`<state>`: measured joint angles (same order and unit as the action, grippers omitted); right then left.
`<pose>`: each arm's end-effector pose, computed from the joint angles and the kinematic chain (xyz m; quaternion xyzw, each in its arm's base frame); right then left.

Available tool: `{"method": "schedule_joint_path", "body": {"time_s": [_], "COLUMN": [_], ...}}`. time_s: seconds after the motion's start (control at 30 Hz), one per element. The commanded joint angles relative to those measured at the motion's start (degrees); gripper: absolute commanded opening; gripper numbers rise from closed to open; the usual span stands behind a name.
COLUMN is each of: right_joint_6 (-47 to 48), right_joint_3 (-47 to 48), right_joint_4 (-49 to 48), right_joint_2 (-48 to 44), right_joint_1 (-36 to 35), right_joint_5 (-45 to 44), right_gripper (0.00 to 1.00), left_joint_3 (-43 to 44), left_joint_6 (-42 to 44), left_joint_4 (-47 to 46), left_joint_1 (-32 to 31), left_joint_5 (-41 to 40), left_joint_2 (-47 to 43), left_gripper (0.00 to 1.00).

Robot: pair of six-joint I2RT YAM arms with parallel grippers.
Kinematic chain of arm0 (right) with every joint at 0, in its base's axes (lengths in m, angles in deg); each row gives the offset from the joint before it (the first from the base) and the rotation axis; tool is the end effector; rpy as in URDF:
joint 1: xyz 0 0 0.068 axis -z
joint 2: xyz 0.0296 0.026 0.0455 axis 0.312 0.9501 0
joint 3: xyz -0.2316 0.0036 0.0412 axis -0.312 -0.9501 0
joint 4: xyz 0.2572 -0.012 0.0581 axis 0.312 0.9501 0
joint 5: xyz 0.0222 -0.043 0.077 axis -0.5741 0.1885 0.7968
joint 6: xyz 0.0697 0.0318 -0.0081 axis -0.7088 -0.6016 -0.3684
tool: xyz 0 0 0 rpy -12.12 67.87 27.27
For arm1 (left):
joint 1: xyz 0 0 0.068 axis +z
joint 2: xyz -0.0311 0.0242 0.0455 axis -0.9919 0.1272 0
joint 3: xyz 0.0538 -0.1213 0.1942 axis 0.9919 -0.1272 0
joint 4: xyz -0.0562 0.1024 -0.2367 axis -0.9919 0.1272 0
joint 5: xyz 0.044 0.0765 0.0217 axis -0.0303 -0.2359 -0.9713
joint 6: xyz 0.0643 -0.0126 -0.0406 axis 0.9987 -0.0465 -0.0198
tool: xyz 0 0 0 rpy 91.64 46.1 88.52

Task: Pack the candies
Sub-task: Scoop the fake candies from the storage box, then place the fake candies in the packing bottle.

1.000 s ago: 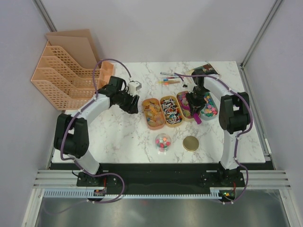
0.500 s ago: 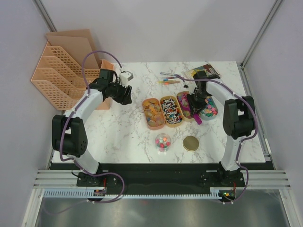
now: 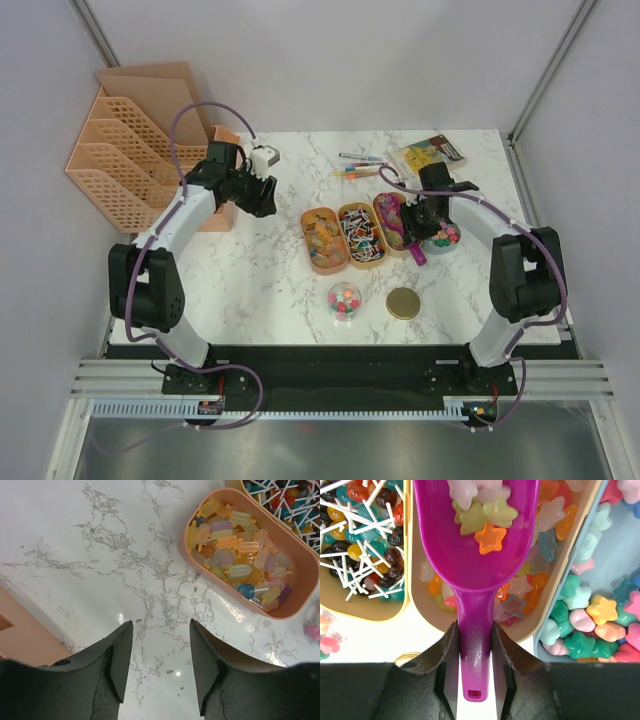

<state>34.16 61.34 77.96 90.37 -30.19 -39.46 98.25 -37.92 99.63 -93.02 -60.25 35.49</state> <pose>0.3445 0.0884 0.1354 -0.1897 0.9599 0.1172 0.1701 0.3676 -0.0952 0.2099 0.3084 0.8691 -0.1760 0.3444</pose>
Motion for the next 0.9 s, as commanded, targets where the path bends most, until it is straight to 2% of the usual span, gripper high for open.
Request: {"method": "schedule_joint_path", "body": {"time_s": [0.0, 0.2, 0.3, 0.4, 0.47, 0.6, 0.7, 0.87], "right_joint_6": [-1.26, -1.44, -0.04, 11.80, 21.26, 33.06, 37.91, 43.11], "right_joint_3": [-4.04, -10.63, -10.82, -7.32, -5.81, -4.84, -4.05, -3.52], "right_joint_4": [-7.40, -11.96, -12.76, -6.90, -0.13, 8.40, 14.56, 21.16], "right_joint_2": [-3.89, -9.24, -13.28, -16.37, -18.21, -22.34, -24.02, -26.13], "right_joint_1": [0.50, 0.85, 1.11, 1.02, 1.11, 1.02, -0.46, -7.66], "right_joint_5": [0.65, -0.05, 0.03, 2.76, 1.02, -0.49, -2.33, -7.86], "right_gripper": [0.00, 0.00, 0.00, 0.00, 0.00, 0.00, 0.00, 0.00], "left_joint_3": [3.55, 6.71, 8.12, 9.00, 8.92, 5.15, 1.99, -2.41], "left_joint_6": [3.51, 5.10, 5.28, 4.49, 3.88, 2.73, 1.24, 0.00], "left_joint_4": [1.71, 3.12, 3.47, 3.39, 3.12, 0.23, -2.23, -5.04], "left_joint_1": [0.40, 0.92, 1.10, 1.27, 1.27, 1.36, 1.54, 1.71], "left_joint_5": [-0.89, -1.59, -1.77, -2.03, -2.12, -2.65, -2.56, -2.38], "left_joint_2": [-0.54, 0.60, 1.13, 1.22, 0.87, -0.54, -2.03, -4.93], "left_gripper": [0.57, 0.57, 0.57, 0.57, 0.57, 0.57, 0.57, 0.57]}}
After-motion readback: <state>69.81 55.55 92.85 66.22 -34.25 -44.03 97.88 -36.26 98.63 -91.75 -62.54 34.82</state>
